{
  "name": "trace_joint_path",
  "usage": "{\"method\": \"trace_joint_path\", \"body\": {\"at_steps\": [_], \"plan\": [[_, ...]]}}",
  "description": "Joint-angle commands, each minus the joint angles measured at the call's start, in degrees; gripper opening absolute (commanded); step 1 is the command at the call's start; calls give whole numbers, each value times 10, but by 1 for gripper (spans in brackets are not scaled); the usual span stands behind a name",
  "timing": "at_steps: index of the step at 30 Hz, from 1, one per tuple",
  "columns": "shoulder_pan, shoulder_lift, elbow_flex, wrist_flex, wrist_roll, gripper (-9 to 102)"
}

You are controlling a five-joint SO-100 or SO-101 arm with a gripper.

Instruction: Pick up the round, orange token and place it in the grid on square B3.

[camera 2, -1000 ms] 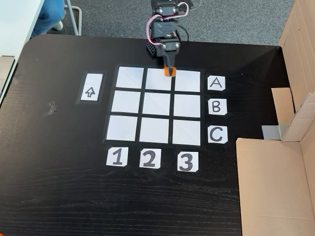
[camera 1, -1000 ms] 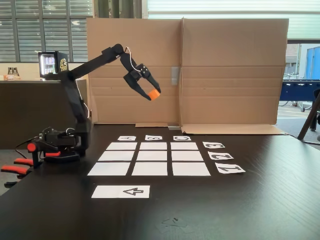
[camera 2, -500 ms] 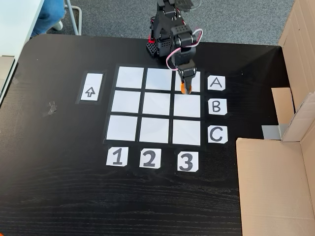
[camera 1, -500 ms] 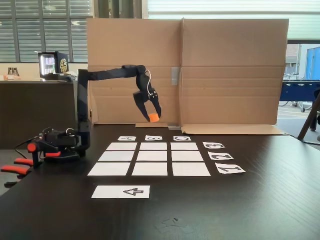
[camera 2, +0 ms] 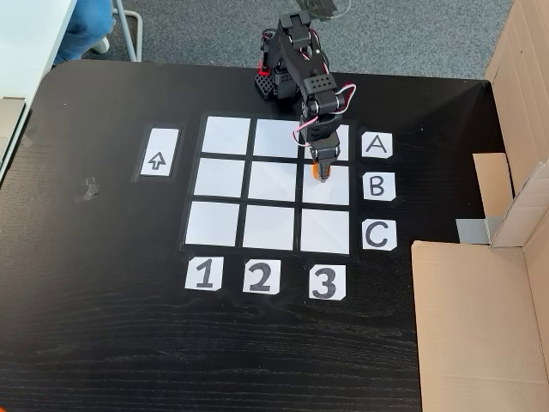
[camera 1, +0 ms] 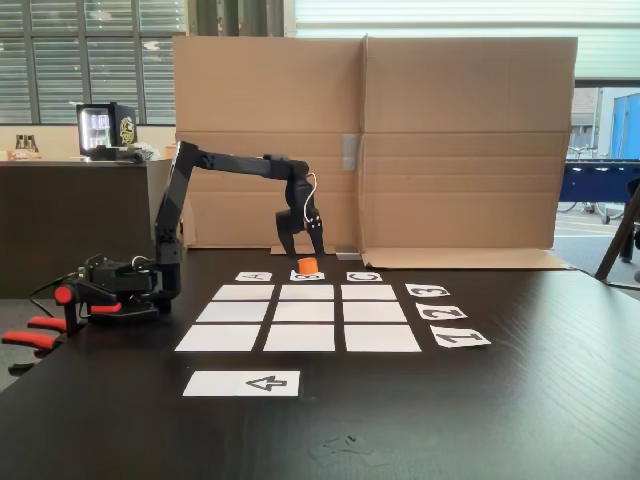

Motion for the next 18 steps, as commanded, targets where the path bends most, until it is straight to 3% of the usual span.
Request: {"method": "trace_joint_path", "body": {"at_steps": [1, 18], "plan": [[-8, -8, -12, -5, 18, -1], [-32, -71, -18, -24, 22, -1]]}}
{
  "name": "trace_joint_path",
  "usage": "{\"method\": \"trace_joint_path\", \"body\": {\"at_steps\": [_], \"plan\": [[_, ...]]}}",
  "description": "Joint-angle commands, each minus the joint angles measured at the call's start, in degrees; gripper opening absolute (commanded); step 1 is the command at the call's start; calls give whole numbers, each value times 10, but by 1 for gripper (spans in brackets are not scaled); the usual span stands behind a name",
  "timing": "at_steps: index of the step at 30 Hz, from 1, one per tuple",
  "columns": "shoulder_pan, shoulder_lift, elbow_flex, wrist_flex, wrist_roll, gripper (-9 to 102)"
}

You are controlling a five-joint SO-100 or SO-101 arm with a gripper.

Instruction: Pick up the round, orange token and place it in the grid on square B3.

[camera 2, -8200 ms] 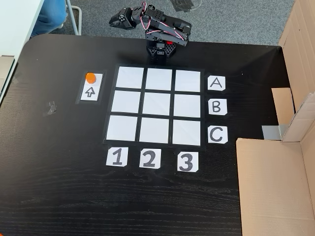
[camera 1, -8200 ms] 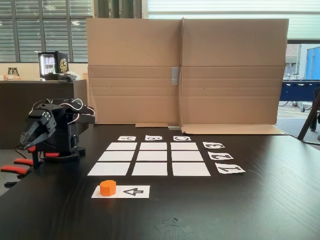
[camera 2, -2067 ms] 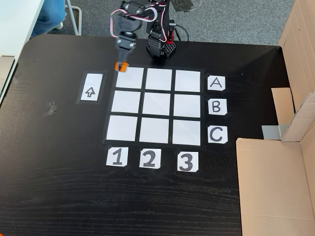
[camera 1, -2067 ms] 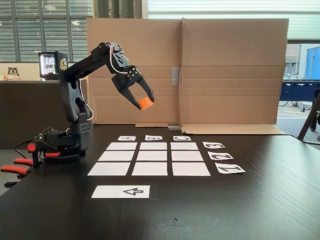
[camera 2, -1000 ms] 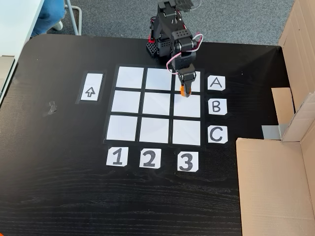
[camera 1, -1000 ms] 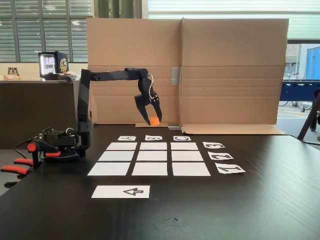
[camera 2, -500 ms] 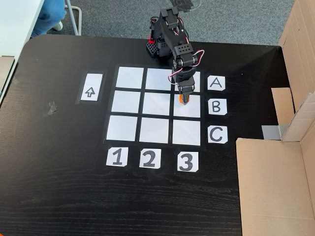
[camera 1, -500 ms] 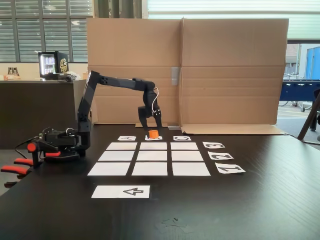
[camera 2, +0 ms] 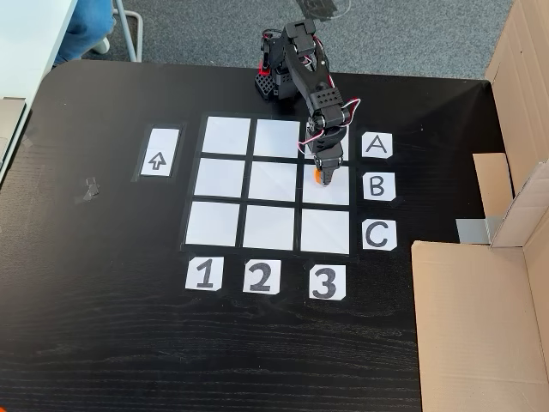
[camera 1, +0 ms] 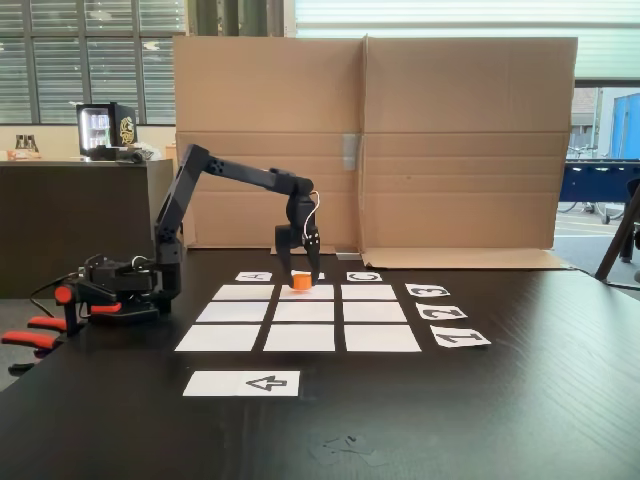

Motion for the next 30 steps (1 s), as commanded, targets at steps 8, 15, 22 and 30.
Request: {"method": "trace_joint_path", "body": {"at_steps": [8, 15, 22, 30], "plan": [[-10, -13, -30, -16, 7, -1], [-4, -6, -16, -6, 40, 45], [-4, 46, 36, -4, 43, 71], [35, 239, 187, -57, 23, 78]]}}
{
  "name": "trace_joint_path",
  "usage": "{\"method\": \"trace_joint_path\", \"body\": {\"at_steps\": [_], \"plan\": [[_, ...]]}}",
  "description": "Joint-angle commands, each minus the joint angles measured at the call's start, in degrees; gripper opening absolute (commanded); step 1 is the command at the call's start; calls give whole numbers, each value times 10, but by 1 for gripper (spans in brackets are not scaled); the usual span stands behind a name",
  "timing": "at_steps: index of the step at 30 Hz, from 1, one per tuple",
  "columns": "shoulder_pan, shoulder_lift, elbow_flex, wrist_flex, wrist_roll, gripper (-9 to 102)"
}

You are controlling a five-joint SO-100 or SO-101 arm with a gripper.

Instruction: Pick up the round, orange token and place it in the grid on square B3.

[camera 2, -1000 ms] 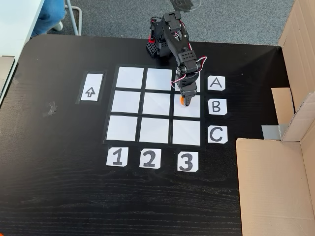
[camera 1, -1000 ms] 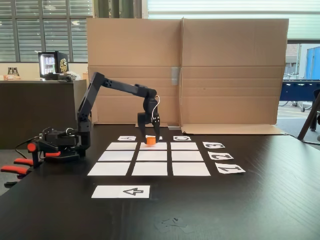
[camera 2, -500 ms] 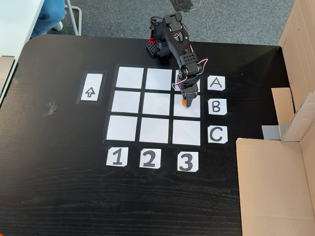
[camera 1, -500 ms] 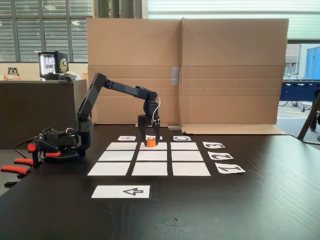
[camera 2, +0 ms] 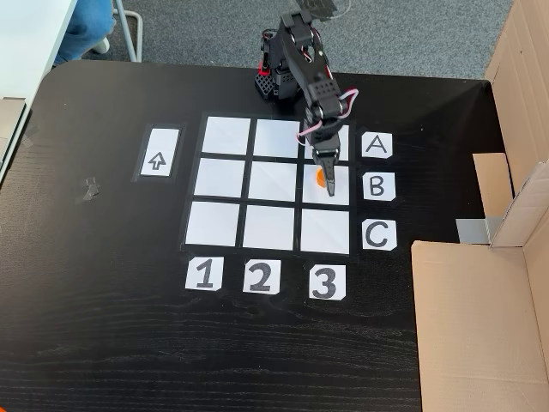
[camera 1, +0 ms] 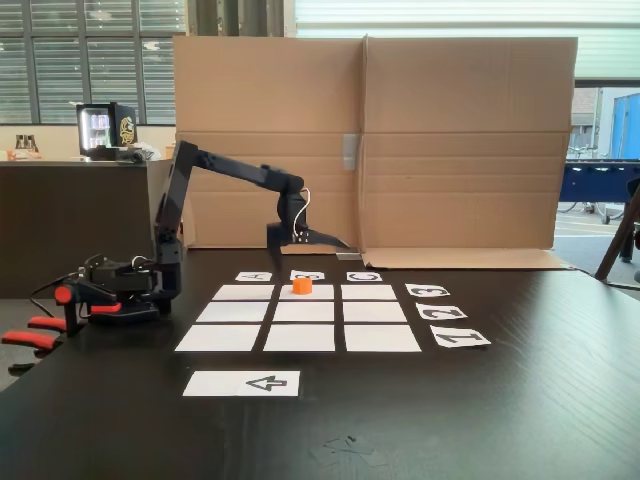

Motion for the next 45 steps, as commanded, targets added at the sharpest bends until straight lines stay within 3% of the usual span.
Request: {"method": "trace_joint_path", "body": {"at_steps": [1, 9, 18, 22, 24, 27, 28, 38, 45], "plan": [[26, 126, 70, -37, -23, 78], [135, 432, 285, -120, -98, 78], [383, 778, 443, -187, -246, 71], [514, 844, 454, -189, -254, 53], [585, 856, 456, -203, -252, 36], [692, 883, 476, -246, -247, 1], [729, 889, 484, -256, -240, -1], [1050, 1033, 672, -318, -184, -1], [1195, 1034, 706, -322, -184, -1]]}}
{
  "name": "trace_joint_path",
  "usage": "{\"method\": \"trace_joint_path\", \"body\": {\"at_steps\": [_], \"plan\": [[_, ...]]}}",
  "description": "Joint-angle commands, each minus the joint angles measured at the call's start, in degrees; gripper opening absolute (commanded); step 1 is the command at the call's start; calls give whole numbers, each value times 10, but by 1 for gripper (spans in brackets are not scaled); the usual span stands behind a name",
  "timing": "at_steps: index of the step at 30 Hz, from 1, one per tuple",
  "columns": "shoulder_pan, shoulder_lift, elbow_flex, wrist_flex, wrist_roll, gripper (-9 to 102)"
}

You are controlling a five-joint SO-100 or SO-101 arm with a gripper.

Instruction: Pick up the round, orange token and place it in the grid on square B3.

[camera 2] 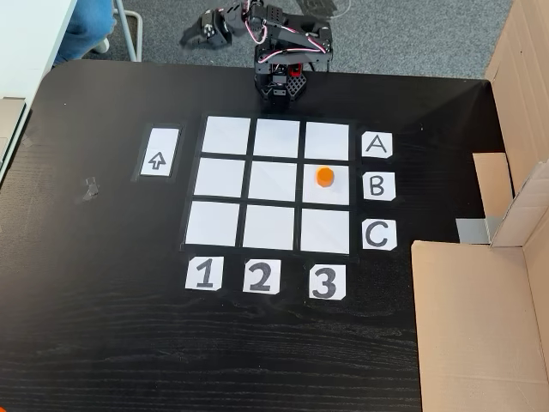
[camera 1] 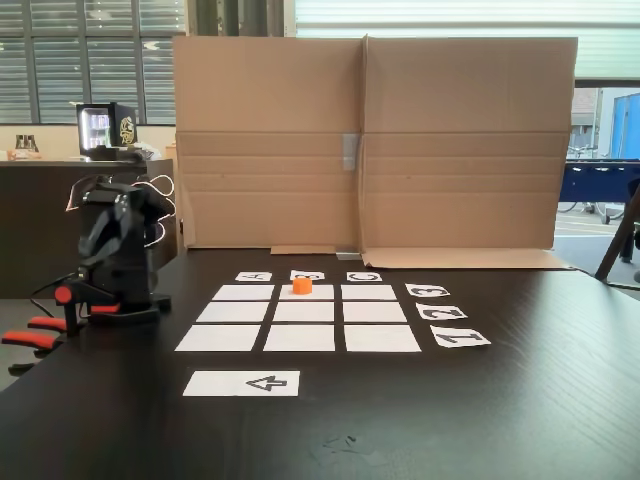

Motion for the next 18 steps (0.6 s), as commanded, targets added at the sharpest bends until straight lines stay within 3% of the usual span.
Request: {"method": "trace_joint_path", "body": {"at_steps": [1, 9, 18], "plan": [[51, 10, 13, -8, 6, -1], [99, 119, 129, 1, 11, -1], [111, 119, 128, 4, 17, -1]]}}
